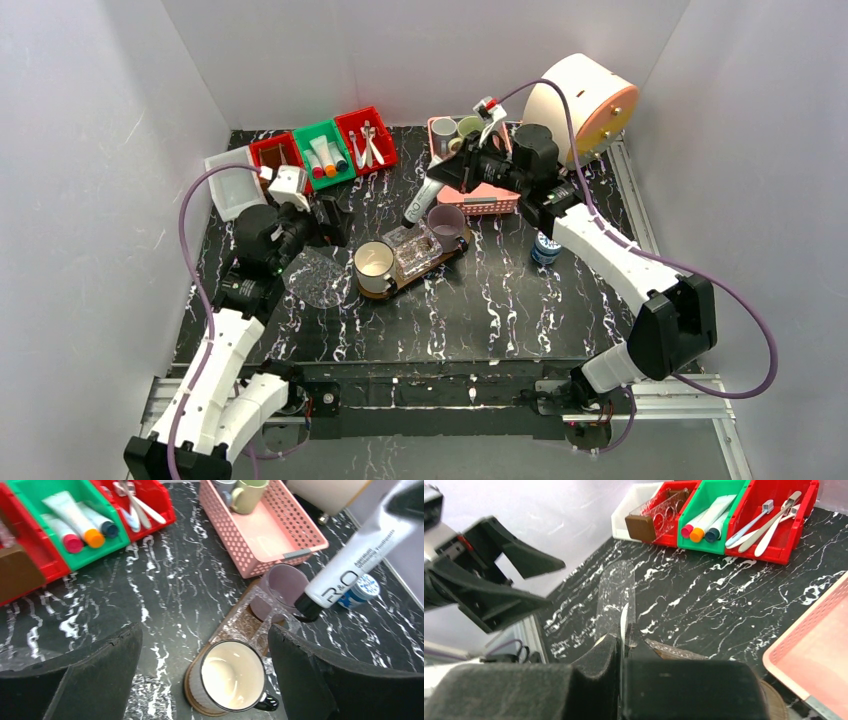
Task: Prepare toiletry sets of a toothbrush and toothpaste on the tray
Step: Place the toothpaste holder on the tray.
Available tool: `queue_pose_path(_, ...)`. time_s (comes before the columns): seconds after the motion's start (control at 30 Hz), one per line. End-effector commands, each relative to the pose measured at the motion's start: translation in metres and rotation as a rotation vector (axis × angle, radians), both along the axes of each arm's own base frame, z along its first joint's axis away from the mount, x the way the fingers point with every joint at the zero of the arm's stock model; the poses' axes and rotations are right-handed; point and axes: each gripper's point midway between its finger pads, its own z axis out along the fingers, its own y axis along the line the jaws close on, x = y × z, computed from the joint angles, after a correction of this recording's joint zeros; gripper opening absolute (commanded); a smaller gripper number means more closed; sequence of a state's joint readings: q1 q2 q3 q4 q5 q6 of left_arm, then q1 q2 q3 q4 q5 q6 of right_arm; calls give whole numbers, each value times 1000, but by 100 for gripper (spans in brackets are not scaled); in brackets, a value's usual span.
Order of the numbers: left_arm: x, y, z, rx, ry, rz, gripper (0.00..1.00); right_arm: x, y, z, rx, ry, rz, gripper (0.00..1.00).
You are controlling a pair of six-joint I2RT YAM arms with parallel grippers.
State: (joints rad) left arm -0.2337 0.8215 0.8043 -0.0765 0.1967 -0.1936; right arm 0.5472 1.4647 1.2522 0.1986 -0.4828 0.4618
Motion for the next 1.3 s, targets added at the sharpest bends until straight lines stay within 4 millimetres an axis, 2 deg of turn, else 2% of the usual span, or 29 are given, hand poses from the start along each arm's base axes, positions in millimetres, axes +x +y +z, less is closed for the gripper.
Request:
queue_pose_path(0.0,-2,35,3,72,-19,184,96,-8,1,42,-43,-260,88,1)
queue_pose_path(0.13,-4,55,0,90,-17,298,98,-13,7,32,-112,-350,185,1)
queue_pose_path(0.33,-6,74,-1,126,-21,402,98,-29,28,14,-209,-491,380,1)
queue_pose_path(0.43,-8,87,-2,142,-17,471,98,-30,36,7,-248,-546,416,1)
queue_pose_path(0.63,-10,82,-3,140,-22,449,98,-31,46,-10,-269,-660,486,1)
queue_pose_path(0.97,-16,99,1,156,-39,540,98,-20,49,-29,-324,-694,504,1)
queue_pose_path(1.27,-15,97,-1,160,-33,535,98,-14,52,-39,-332,-692,509,1)
